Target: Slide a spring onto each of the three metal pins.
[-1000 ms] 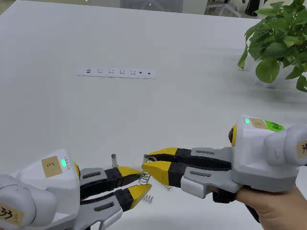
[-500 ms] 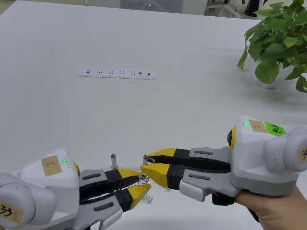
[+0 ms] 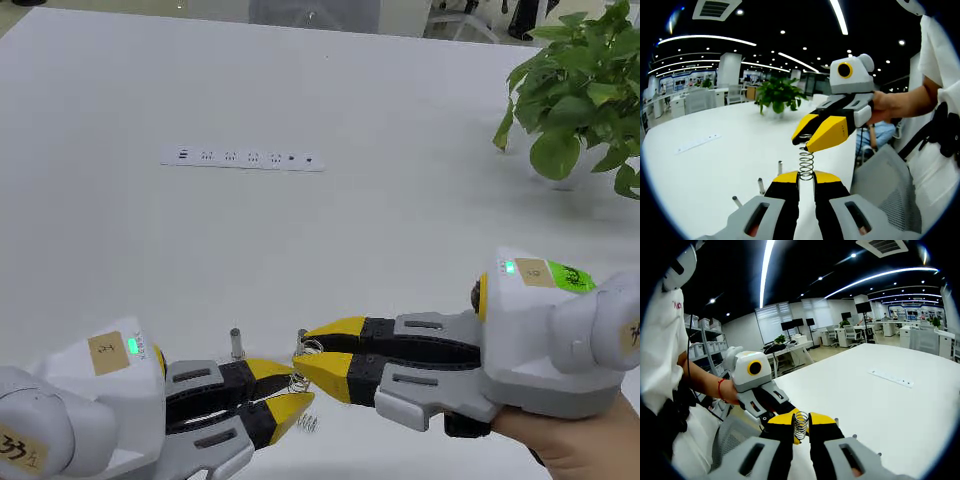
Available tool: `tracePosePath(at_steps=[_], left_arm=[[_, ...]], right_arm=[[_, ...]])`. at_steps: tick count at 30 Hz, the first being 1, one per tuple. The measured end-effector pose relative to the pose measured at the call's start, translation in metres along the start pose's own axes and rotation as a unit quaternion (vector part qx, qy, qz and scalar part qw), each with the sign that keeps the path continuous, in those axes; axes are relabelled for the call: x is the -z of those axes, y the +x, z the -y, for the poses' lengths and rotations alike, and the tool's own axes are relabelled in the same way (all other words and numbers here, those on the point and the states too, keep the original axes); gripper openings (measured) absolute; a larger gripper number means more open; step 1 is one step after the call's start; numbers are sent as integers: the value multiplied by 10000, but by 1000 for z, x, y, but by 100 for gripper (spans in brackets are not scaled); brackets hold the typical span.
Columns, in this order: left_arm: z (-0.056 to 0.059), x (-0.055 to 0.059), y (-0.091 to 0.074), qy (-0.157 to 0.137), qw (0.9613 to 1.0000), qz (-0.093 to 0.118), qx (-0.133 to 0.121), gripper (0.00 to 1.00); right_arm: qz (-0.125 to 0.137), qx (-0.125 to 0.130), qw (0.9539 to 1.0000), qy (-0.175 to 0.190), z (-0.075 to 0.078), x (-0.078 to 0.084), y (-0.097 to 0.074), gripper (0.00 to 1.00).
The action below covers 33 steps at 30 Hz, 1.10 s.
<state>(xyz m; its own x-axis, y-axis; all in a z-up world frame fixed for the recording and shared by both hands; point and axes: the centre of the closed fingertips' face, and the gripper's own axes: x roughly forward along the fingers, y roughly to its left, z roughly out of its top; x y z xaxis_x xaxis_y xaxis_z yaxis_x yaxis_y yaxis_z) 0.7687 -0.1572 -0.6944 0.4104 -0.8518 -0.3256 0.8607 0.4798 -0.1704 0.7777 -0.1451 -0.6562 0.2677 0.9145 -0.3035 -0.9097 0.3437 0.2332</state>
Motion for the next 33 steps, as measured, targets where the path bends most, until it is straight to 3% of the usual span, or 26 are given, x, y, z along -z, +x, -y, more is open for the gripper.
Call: tracePosePath(at_steps=[10, 13, 15, 18, 21, 23, 26, 30, 31, 33], left_arm=[[2, 2, 1, 50, 10000, -12, 53, 10], [2, 3, 1, 103, 9999, -39, 58, 10], [2, 3, 1, 113, 9999, -30, 62, 10], [1, 4, 1, 144, 9999, -40, 58, 10], [1, 5, 1, 187, 9998, -40, 61, 10], [0, 6, 1, 212, 9998, -39, 53, 10], [-1, 7, 0, 232, 9997, -30, 33, 10], [-3, 10, -2, 220, 9998, -20, 8, 10], [-4, 11, -2, 218, 9998, -13, 1, 10], [-4, 11, -3, 212, 9998, 6, -1, 10]], right_arm=[[-364, -189, 9989, -243, -1, 3, 0, 18], [-709, -472, 9954, -445, -4, 5, -3, 23], [-1088, -681, 9889, -753, -4, 8, -5, 24], [-1569, -958, 9756, -1201, -6, 8, -5, 26], [-2016, -1325, 9565, -1638, -10, 6, -3, 26], [-2240, -1460, 9468, -1793, -11, 8, -1, 26], [-2658, -1728, 9245, -2116, -13, 13, 5, 25], [-3009, -2036, 9008, -2379, -18, 20, 10, 23], [-3116, -2080, 8924, -2517, -16, 22, 11, 22], [-3231, -2143, 8843, -2604, -16, 25, 12, 20]])
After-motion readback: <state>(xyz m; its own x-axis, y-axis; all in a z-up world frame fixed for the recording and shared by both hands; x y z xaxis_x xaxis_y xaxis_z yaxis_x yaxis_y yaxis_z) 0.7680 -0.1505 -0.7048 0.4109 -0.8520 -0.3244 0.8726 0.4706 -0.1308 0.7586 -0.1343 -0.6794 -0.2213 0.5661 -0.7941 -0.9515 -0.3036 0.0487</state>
